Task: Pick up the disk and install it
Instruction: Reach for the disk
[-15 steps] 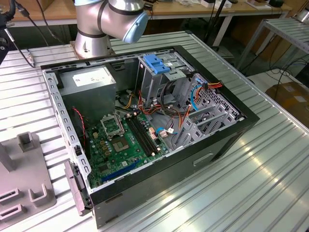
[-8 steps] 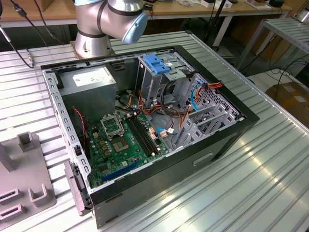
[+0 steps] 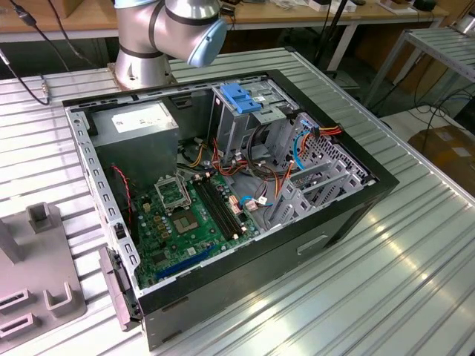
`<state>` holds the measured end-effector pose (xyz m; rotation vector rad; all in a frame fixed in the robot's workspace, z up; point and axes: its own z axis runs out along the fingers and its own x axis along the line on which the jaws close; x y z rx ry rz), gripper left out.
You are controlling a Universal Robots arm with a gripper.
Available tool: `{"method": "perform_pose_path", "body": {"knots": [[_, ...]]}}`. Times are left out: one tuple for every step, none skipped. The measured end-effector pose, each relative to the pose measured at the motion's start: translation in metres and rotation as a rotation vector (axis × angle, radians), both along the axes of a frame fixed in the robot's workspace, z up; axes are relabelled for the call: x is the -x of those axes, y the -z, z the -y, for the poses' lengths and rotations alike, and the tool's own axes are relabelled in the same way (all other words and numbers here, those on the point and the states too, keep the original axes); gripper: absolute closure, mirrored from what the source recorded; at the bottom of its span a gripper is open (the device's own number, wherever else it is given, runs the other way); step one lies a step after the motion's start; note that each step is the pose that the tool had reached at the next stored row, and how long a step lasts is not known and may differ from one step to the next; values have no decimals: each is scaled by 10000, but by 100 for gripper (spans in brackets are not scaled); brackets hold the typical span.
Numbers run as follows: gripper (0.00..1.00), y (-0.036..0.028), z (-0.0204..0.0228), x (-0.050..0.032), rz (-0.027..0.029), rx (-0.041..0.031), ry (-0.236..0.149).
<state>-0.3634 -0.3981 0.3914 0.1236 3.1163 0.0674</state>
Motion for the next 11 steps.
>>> {"method": "perform_pose_path", "body": {"knots": [[90,0,0,13,0,0,1],[90,0,0,26,0,0,1],[90,0,0,41,0,0,3],[90,0,0,52,0,0,4],[90,0,0,62,0,0,4],[90,1,0,73,0,0,5],[90,0,0,93,-1,0,7],[90,1,0,117,0,-1,8],[90,2,0,148,0,-1,11],[90,1,0,160,-1,0,13],[90,1,0,172,-1,0,14]]}}
